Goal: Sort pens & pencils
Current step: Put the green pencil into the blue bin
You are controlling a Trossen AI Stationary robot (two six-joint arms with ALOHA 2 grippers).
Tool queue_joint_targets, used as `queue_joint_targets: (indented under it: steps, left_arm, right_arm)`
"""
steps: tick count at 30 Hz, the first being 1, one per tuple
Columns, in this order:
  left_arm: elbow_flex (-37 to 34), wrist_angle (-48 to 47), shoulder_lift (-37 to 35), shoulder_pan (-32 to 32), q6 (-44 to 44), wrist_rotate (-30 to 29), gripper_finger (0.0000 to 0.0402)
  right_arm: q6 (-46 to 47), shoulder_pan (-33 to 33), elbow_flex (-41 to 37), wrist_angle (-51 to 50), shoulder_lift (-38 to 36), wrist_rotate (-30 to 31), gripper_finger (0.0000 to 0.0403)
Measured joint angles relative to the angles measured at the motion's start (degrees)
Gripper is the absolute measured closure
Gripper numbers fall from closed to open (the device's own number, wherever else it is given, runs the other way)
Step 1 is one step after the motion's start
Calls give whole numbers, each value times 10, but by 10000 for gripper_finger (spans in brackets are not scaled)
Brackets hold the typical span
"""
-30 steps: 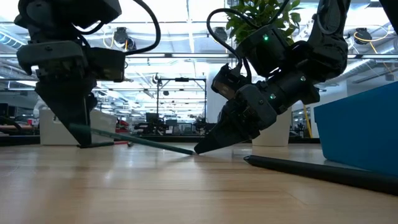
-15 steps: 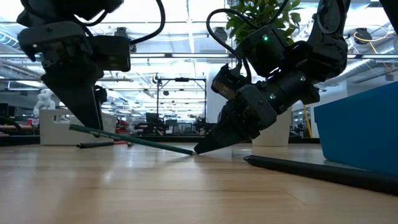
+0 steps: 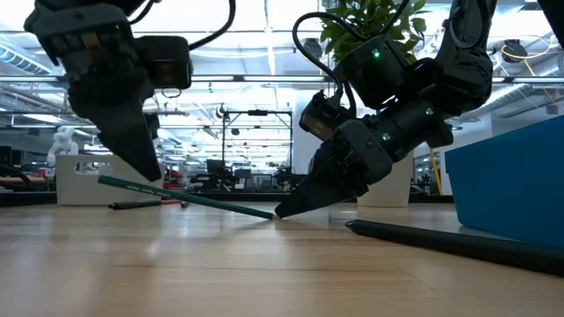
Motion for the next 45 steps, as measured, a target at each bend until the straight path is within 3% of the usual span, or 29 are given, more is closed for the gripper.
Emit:
queue_joint_targets:
  steps: [11,25,30,35,45]
  left_arm:
    - [-1,3,27,-27,-14,-46,247]
    - [0,5,66,-18,-14,-16,250]
    - [0,5,63,-8,-14,-11,291]
    - [0,-3,63,2,-12,-11,379]
    - [0,-23,61,8,-9,-5,386]
  right_arm:
    - [0,0,0,7,1,0,403]
    - [0,0,-1,12,1,0,403]
    - [0,0,-1,11,1,0,403]
    - [0,0,-1,11,1,-2,403]
    - [-3,0,-1,10,-10,-1,390]
